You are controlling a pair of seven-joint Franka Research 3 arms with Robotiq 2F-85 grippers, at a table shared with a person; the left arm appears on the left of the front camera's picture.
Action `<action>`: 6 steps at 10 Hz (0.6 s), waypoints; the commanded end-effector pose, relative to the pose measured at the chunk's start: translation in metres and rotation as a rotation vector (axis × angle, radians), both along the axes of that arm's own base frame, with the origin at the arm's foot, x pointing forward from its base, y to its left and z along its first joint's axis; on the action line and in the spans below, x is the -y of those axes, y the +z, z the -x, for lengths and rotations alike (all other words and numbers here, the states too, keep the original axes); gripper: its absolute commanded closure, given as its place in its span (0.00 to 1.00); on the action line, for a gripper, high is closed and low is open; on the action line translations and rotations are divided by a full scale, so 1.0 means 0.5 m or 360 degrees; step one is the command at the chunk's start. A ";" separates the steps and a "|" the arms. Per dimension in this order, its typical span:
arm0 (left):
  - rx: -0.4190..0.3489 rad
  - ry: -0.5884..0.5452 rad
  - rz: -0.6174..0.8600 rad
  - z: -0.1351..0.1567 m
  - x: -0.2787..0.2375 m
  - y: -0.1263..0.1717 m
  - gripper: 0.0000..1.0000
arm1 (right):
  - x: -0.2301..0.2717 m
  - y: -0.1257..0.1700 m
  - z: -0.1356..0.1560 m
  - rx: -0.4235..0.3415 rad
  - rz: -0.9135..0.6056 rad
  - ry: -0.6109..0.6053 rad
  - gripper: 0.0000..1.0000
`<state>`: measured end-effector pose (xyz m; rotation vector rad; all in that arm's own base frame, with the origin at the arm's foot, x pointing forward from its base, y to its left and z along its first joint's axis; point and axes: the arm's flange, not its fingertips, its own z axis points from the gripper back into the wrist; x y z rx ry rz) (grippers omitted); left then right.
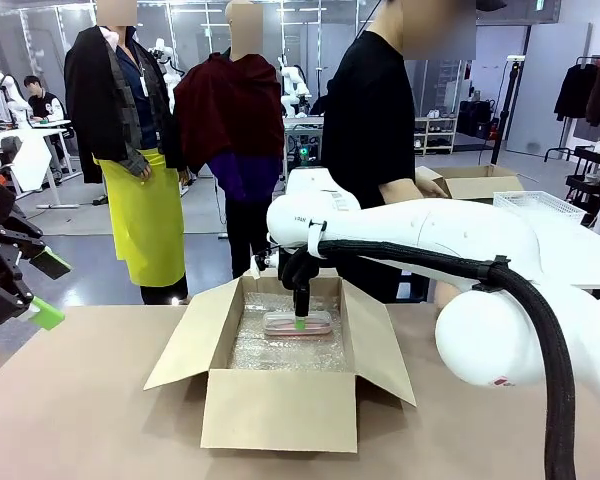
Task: Pack the glasses set securely to prepare it for shipping.
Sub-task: Place the Glasses case inside the Package Box, then put the Glasses case from the right side of the table into the Package Box.
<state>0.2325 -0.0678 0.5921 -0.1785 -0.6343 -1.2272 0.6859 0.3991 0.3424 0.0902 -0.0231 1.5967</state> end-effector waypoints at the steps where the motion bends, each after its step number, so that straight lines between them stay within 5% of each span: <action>1: 0.0007 -0.0027 -0.0001 0.002 -0.001 0.001 0.00 | -0.003 0.001 0.001 0.0006 -0.0004 0.0002 0.00; 6: 0.0007 -0.0027 -0.0001 0.002 -0.001 0.001 0.00 | -0.003 0.001 0.001 0.0006 -0.0004 0.0002 0.00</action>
